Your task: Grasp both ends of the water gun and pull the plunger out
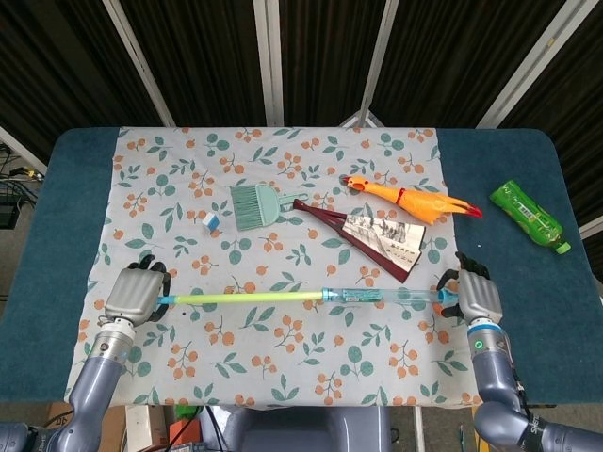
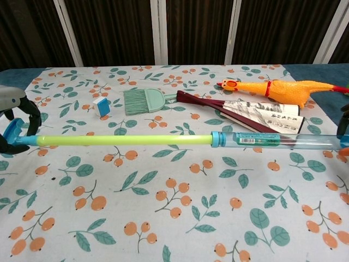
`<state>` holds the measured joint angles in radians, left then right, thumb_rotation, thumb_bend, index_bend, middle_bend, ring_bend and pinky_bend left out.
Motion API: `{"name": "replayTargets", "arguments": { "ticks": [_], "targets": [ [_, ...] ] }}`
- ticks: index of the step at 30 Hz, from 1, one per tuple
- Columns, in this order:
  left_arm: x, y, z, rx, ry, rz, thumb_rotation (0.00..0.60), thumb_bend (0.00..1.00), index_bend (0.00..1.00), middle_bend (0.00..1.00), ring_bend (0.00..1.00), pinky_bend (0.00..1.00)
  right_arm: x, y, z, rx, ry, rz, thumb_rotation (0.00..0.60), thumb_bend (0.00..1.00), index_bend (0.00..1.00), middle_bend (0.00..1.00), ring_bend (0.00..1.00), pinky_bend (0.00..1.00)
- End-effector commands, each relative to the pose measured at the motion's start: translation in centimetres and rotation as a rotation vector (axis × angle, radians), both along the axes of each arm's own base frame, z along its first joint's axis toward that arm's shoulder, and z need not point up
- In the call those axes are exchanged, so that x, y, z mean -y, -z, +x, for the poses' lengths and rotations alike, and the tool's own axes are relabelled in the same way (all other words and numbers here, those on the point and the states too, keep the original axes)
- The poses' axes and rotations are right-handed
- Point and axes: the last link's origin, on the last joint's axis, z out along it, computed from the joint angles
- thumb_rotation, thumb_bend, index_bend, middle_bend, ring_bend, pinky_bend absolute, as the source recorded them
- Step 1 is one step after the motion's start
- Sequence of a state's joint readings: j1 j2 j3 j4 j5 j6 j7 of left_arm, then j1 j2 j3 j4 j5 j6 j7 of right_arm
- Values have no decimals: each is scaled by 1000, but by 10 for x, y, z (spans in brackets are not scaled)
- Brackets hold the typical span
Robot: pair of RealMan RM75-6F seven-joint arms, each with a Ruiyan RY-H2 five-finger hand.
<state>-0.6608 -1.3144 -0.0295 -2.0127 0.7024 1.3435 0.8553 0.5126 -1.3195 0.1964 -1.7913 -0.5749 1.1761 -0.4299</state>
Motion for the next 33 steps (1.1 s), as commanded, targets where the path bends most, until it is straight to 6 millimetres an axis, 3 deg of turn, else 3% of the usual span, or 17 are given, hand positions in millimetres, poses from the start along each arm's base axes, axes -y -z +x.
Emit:
{"name": "replayTargets", "arguments": {
  "ticks": [1, 3, 7, 8, 13, 23, 29, 33],
  "targets": [
    [1, 0, -1, -2, -1, -6, 600, 506, 675, 241, 115, 239, -1, 0, -1, 2, 5, 7, 600, 314, 631, 77, 0, 0],
    [2, 1, -2, -10, -4, -18, 600, 459, 578, 194, 99, 206, -3, 1, -2, 0, 5, 15, 600, 314, 553, 77, 0, 0],
    [4, 3, -4, -32, -8, -48, 600, 287, 329, 93, 56, 157, -6, 4, -4, -6, -1, 41, 600, 313, 42, 10, 0, 0],
    [4, 2, -4, -37, -7, -56, 600, 266, 301, 90, 55, 153, -7, 5, -5, -9, -3, 65, 600, 314, 7, 1, 0, 0],
    [4, 1, -4, -26, -6, -66, 600, 228, 205, 90, 55, 141, -8, 4, -5, -21, -13, 101, 600, 313, 0, 0, 0, 0],
    [6, -13, -2, 73, 38, -27, 600, 206, 184, 87, 48, 128, -10, -9, -6, -33, -36, 76, 600, 314, 0, 0, 0, 0],
    [27, -30, -14, 135, 101, -2, 600, 206, 81, 13, 0, 75, -26, -26, -12, -40, -73, 92, 600, 313, 0, 0, 0, 0],
    [48, -53, -24, 222, 157, 50, 600, 205, 79, 13, 0, 74, -45, -46, -16, -39, -105, 83, 600, 314, 0, 0, 0, 0]
  ]
}}
